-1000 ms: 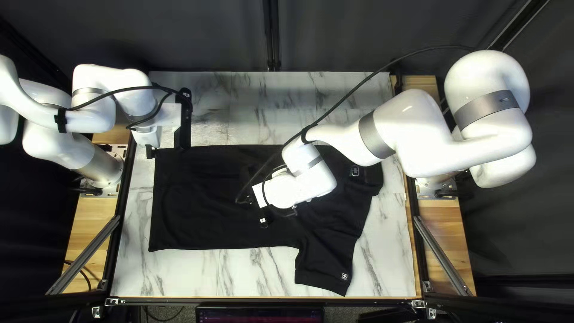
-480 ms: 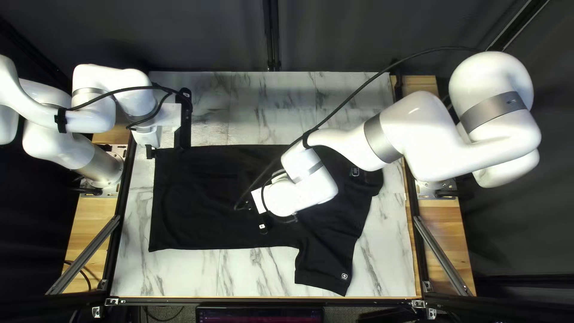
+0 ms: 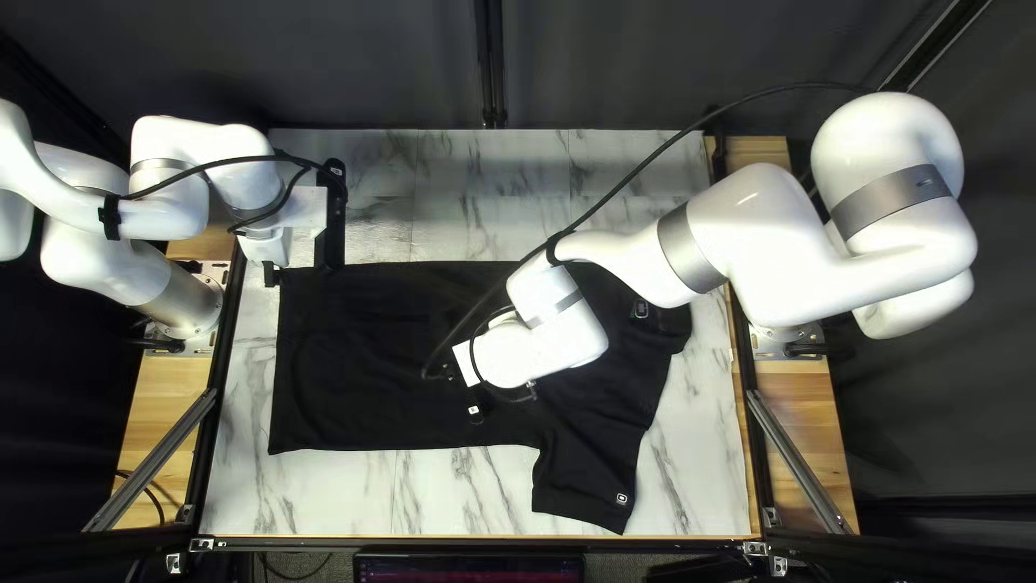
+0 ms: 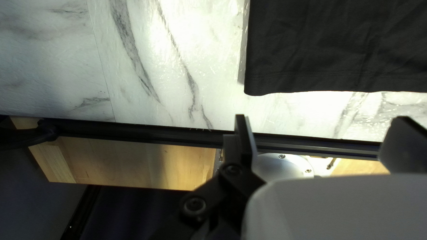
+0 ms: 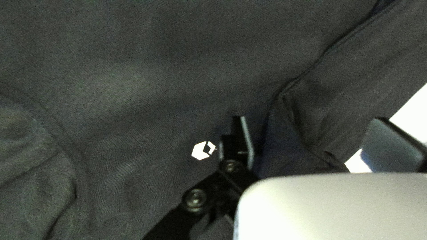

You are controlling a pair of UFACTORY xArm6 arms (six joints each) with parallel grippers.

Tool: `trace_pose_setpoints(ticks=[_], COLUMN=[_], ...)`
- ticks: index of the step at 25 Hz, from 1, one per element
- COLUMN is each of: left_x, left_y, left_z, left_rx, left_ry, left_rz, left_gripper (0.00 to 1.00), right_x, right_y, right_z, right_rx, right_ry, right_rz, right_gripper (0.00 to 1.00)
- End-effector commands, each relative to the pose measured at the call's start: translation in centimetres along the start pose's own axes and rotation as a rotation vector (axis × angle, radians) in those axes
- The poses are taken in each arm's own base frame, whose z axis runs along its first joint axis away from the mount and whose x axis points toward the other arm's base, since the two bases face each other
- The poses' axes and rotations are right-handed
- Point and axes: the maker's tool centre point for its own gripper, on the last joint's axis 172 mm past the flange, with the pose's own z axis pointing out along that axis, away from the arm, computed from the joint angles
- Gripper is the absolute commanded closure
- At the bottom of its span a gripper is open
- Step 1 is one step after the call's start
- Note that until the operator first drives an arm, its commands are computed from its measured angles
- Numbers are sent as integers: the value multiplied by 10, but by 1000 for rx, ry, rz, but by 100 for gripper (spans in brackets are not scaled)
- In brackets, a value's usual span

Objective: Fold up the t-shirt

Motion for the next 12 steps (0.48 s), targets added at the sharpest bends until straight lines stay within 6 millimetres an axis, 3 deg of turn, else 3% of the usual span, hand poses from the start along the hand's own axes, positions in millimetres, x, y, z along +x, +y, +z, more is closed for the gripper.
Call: trace_pose_setpoints(ticks=[1, 2, 12], left_x=[0, 0, 0], left_y=[0, 0, 0], left_z=[0, 0, 0], left_rx=[0, 0, 0], left_ry=[0, 0, 0], left_rz=[0, 0, 0], left_gripper=[0, 0, 0], right_x=[2, 2, 3], right_y=[0, -1, -1], right_z=[2, 3, 9], right_rx=[8, 10, 20], right_ry=[3, 3, 4], right_rz=[-3, -4, -9], right_gripper=[47, 99, 100])
